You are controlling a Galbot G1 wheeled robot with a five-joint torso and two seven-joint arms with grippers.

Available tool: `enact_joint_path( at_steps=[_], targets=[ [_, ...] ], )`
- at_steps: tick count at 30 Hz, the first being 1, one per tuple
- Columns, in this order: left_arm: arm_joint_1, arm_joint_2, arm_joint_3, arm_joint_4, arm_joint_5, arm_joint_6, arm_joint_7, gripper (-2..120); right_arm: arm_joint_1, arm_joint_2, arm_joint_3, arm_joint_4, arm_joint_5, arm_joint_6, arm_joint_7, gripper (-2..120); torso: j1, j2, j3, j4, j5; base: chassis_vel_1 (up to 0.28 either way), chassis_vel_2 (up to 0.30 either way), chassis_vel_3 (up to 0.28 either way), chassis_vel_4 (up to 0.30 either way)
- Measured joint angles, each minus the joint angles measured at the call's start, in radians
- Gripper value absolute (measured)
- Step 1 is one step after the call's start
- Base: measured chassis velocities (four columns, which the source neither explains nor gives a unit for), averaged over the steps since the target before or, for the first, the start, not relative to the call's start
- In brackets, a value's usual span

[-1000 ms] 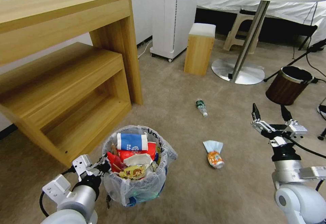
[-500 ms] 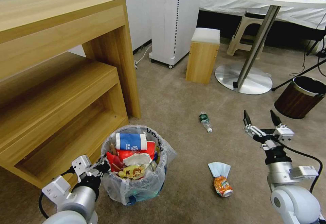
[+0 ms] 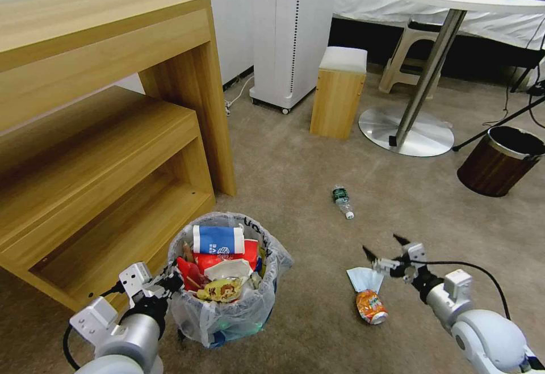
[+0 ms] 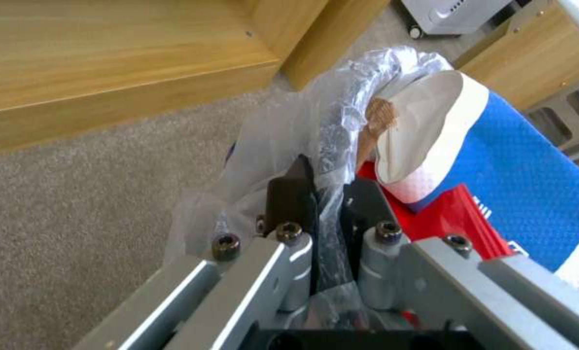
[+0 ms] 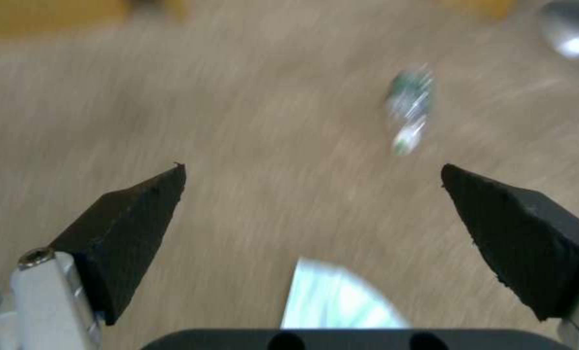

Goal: Pick up the trash bin and place the garbage on the floor into it.

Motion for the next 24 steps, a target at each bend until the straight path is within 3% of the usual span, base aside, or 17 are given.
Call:
enact_joint_path(
  at_steps=[2, 3, 4, 6, 7, 10, 15, 24],
  targets=[
    [0.001, -0.002, -0.002, 0.0, 0.001, -0.003, 0.0, 3, 0.001, -0.012, 0.0, -0.057, -0.087, 0.001, -0.14, 100, 0.0, 0.0, 0.0, -0.0001, 0.0001, 0.0, 0.0, 0.0, 0.0],
    [0.001, -0.002, -0.002, 0.0, 0.001, -0.003, 0.0, 3, 0.001, -0.012, 0.0, -0.057, -0.087, 0.001, -0.14, 100, 0.0, 0.0, 0.0, -0.0001, 0.0001, 0.0, 0.0, 0.0, 0.0],
    [-0.002, -0.008, 0.005, 0.0, 0.006, -0.004, 0.001, 3, 0.004, -0.021, 0.005, -0.116, -0.158, 0.088, -0.337, 100, 0.0, 0.0, 0.0, -0.0002, 0.0004, 0.0, 0.0, 0.0, 0.0],
    [-0.008, -0.015, 0.017, 0.0, 0.018, -0.005, 0.001, 3, 0.022, -0.026, 0.031, -0.172, -0.246, 0.194, -0.608, 100, 0.0, 0.0, 0.0, -0.0002, -0.0001, 0.0, 0.0, 0.0, 0.0],
    [-0.008, -0.015, 0.017, 0.0, 0.018, -0.005, 0.001, 3, 0.022, -0.026, 0.031, -0.172, -0.246, 0.194, -0.608, 100, 0.0, 0.0, 0.0, -0.0002, -0.0001, 0.0, 0.0, 0.0, 0.0],
    [-0.015, -0.02, 0.024, 0.0, 0.027, -0.006, 0.0, 3, 0.044, -0.036, 0.053, -0.212, -0.348, 0.256, -0.786, 100, 0.0, 0.0, 0.0, -0.0002, 0.0, 0.0, 0.0, 0.0, 0.0],
    [-0.021, -0.022, 0.025, 0.0, 0.029, -0.006, 0.0, 3, 0.091, -0.049, 0.076, -0.284, -0.478, 0.308, -0.909, 100, 0.0, 0.0, 0.0, -0.0001, 0.0001, 0.0, 0.0, 0.0, 0.0],
    [-0.022, -0.027, 0.017, 0.0, 0.025, -0.018, 0.001, 3, 0.177, -0.053, 0.107, -0.41, -0.617, 0.338, -0.93, 100, 0.0, 0.0, 0.0, -0.0001, 0.0001, 0.0, 0.0, 0.0, 0.0]
  ],
)
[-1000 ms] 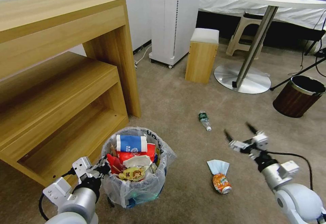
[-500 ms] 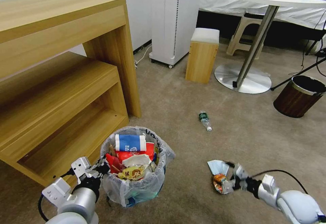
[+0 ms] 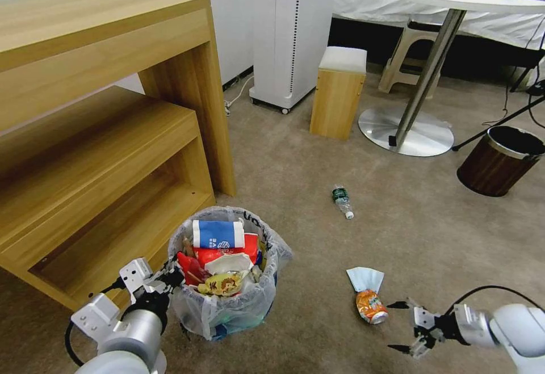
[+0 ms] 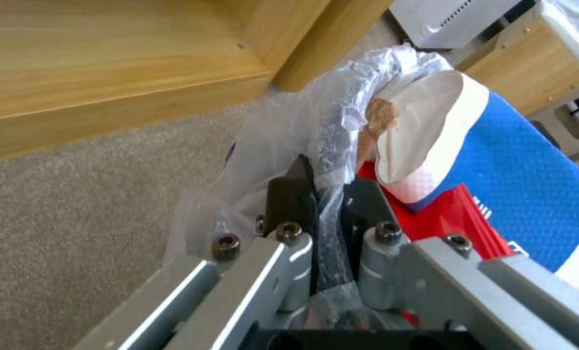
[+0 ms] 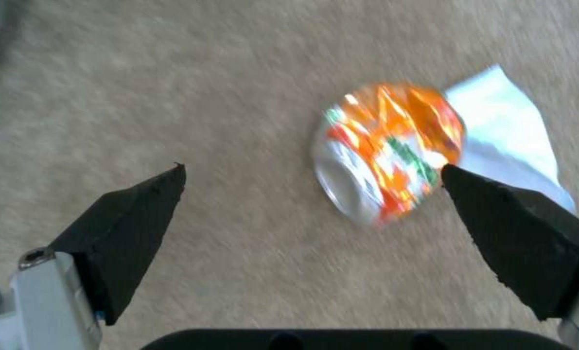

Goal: Pick up the trash bin and place the garbage on the floor into it.

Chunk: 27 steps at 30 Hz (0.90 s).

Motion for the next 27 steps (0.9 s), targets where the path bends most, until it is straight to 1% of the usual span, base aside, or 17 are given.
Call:
enact_joint_path(
  at_steps=[5, 7, 10, 17, 19, 20, 21, 22, 24, 25, 27],
  targets=[
    [-0.001, -0.003, 0.006, 0.0, 0.002, -0.002, 0.0, 3, 0.082, 0.029, -0.002, -0.095, -0.06, 0.037, -0.012, 100, 0.0, 0.0, 0.0, 0.0002, 0.0, 0.0, 0.0, 0.0, 0.0],
    [-0.001, -0.003, 0.006, 0.0, 0.003, -0.002, 0.0, 3, 0.086, 0.03, -0.003, -0.1, -0.062, 0.038, -0.011, 100, 0.0, 0.0, 0.0, 0.0002, 0.0, 0.0, 0.0, 0.0, 0.0],
    [-0.003, -0.006, 0.013, 0.0, 0.012, -0.002, 0.0, 3, 0.153, 0.065, -0.024, -0.192, -0.071, 0.048, 0.031, 100, 0.0, 0.0, 0.0, 0.0001, -0.0001, 0.0, 0.0, 0.0, 0.0],
    [-0.007, -0.005, 0.008, 0.0, 0.015, -0.002, 0.0, 3, 0.196, 0.1, -0.044, -0.243, -0.089, 0.052, 0.044, 99, 0.0, 0.0, 0.0, 0.0001, -0.0001, 0.0, 0.0, 0.0, 0.0],
    [-0.01, -0.005, 0.006, 0.0, 0.015, -0.001, 0.0, 3, 0.217, 0.116, -0.052, -0.265, -0.098, 0.052, 0.049, 92, 0.0, 0.0, 0.0, 0.0001, -0.0002, 0.0, 0.0, 0.0, 0.0],
    [-0.01, -0.005, 0.006, 0.0, 0.015, -0.001, 0.0, 3, 0.217, 0.116, -0.052, -0.265, -0.098, 0.052, 0.049, 92, 0.0, 0.0, 0.0, 0.0001, -0.0002, 0.0, 0.0, 0.0, 0.0],
    [-0.01, -0.005, 0.006, 0.0, 0.015, -0.001, 0.0, 3, 0.222, 0.124, -0.054, -0.273, -0.103, 0.052, 0.049, 85, 0.0, 0.0, 0.0, 0.0001, -0.0001, 0.0, 0.0, 0.0, 0.0],
    [-0.01, -0.004, 0.005, 0.0, 0.015, -0.001, 0.0, 3, 0.223, 0.127, -0.055, -0.276, -0.105, 0.052, 0.049, 82, 0.0, 0.0, 0.0, 0.0001, -0.0001, 0.0, 0.0, 0.0, 0.0],
    [-0.01, -0.004, 0.004, 0.0, 0.015, -0.001, 0.0, 3, 0.224, 0.128, -0.056, -0.277, -0.107, 0.052, 0.049, 80, 0.0, 0.0, 0.0, 0.0001, -0.0001, 0.0, 0.0, 0.0, 0.0],
    [-0.01, -0.001, 0.002, 0.0, 0.015, -0.001, 0.0, 3, 0.223, 0.133, -0.057, -0.279, -0.115, 0.054, 0.049, 71, 0.0, 0.0, 0.0, 0.0, -0.0001, 0.0, 0.0, 0.0, 0.0],
    [-0.01, 0.0, 0.001, 0.0, 0.015, -0.001, -0.001, 3, 0.219, 0.135, -0.057, -0.279, -0.124, 0.057, 0.048, 63, 0.0, 0.0, 0.0, 0.0, -0.0001, 0.0, 0.0, 0.0, 0.0]
  ],
)
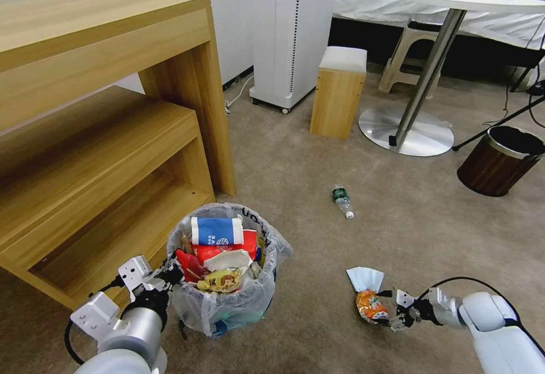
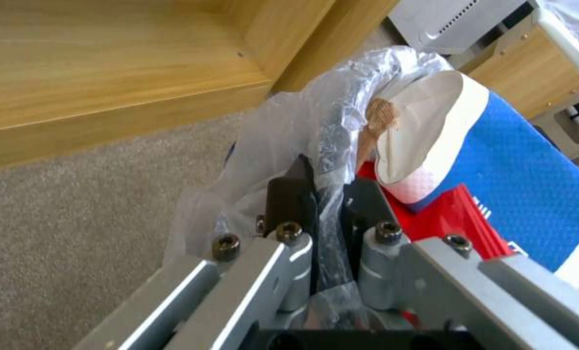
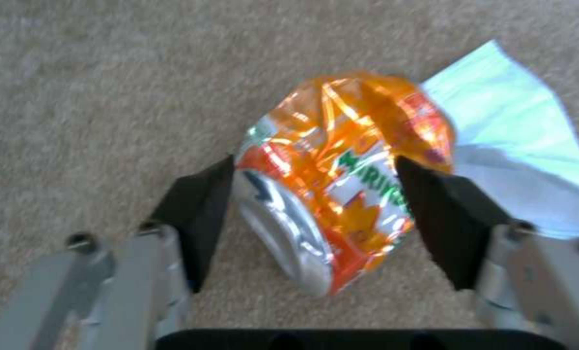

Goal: Pick up the trash bin and place the garbage on the floor into it.

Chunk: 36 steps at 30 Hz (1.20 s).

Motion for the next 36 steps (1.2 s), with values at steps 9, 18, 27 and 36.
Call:
enact_joint_path(
  at_steps=[9, 18, 27, 36],
  targets=[
    [0.01, 0.008, 0.002, 0.0, -0.002, 0.003, -0.001, 3, -0.021, 0.007, 0.019, -0.005, -0.046, 0.019, -0.012, 40, 0.0, 0.0, 0.0, 0.0, 0.0, 0.0, 0.0, 0.0, 0.0],
    [0.021, 0.014, -0.004, 0.0, -0.007, 0.002, -0.001, 3, -0.021, 0.012, 0.027, -0.016, -0.052, 0.02, 0.015, 40, 0.0, 0.0, 0.0, 0.0, 0.0, 0.0, 0.0, 0.0, 0.0],
    [0.029, 0.015, -0.005, 0.0, -0.009, -0.004, 0.0, 3, -0.022, 0.022, 0.033, -0.03, -0.052, 0.02, 0.05, 24, 0.0, 0.0, 0.0, 0.0, 0.0, 0.0, 0.0, 0.0, 0.0],
    [0.031, 0.015, 0.001, 0.0, -0.005, -0.005, 0.0, 3, -0.041, 0.02, 0.039, -0.025, -0.028, 0.028, 0.067, 7, 0.0, 0.0, 0.0, 0.0, 0.0005, 0.0, 0.0, 0.0, 0.0]
  ],
)
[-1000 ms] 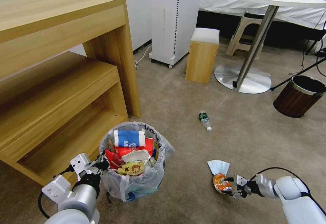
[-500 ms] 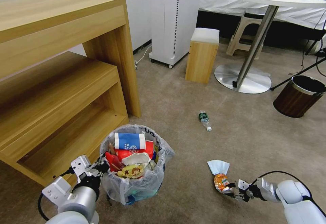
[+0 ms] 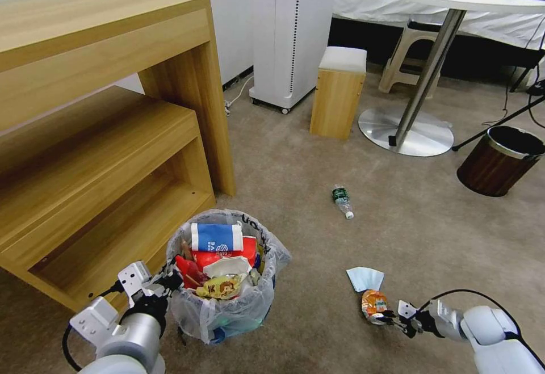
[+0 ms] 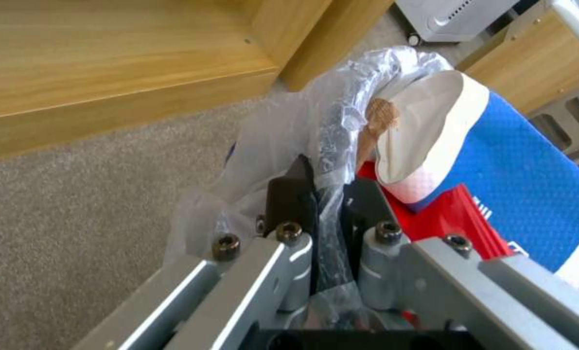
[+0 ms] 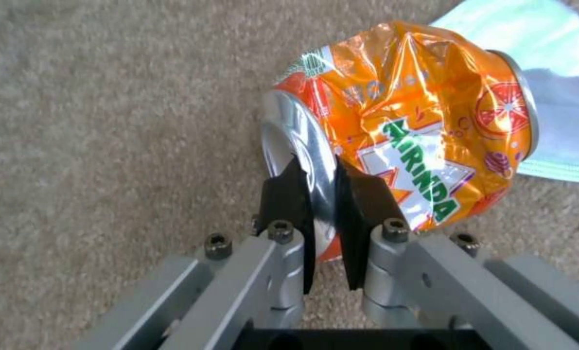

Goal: Pick up the trash bin and place the garbage on the floor into it.

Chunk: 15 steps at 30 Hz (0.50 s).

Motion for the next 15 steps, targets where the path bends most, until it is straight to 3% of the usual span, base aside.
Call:
enact_joint_path(
  at_steps=[1, 2, 3, 6, 7, 10, 15],
  targets=[
    [0.0, 0.0, 0.0, 0.0, 0.001, 0.0, 0.0, 3, -0.017, -0.01, -0.004, 0.034, 0.039, 0.004, 0.001, 7, 0.0, 0.0, 0.0, 0.0, 0.0, 0.0, 0.0, 0.0, 0.0],
    [0.0, 0.0, 0.002, 0.0, 0.005, 0.0, 0.0, 3, -0.071, -0.037, -0.019, 0.169, 0.239, 0.017, -0.027, 7, 0.0, 0.0, 0.0, -0.0003, -0.0006, 0.0, 0.0, 0.0, 0.0],
    [0.0, 0.0, 0.002, 0.0, 0.005, 0.0, 0.0, 3, -0.071, -0.037, -0.019, 0.169, 0.239, 0.017, -0.027, 7, 0.0, 0.0, 0.0, -0.0003, -0.0006, 0.0, 0.0, 0.0, 0.0],
    [0.0, -0.004, 0.019, 0.0, 0.025, -0.004, 0.001, 3, -0.123, -0.073, -0.031, 0.359, 0.518, 0.003, -0.129, 7, 0.0, 0.0, 0.0, 0.0002, -0.0005, 0.0, 0.0, 0.0, 0.0],
    [0.0, -0.004, 0.019, 0.0, 0.025, -0.004, 0.001, 3, -0.123, -0.073, -0.031, 0.359, 0.518, 0.003, -0.129, 7, 0.0, 0.0, 0.0, 0.0002, -0.0005, 0.0, 0.0, 0.0, 0.0],
    [-0.002, -0.011, 0.038, 0.0, 0.035, -0.007, 0.004, 3, -0.161, -0.113, -0.028, 0.56, 0.735, -0.051, -0.228, 7, 0.0, 0.0, 0.0, -0.0001, -0.0004, 0.0, 0.0, 0.0, 0.0],
    [-0.006, -0.014, 0.048, 0.0, 0.035, -0.007, 0.004, 3, -0.168, -0.139, -0.009, 0.713, 0.913, -0.125, -0.364, 7, 0.0, 0.0, 0.0, 0.0, -0.0006, 0.0, 0.0, 0.0, 0.0]
  ],
)
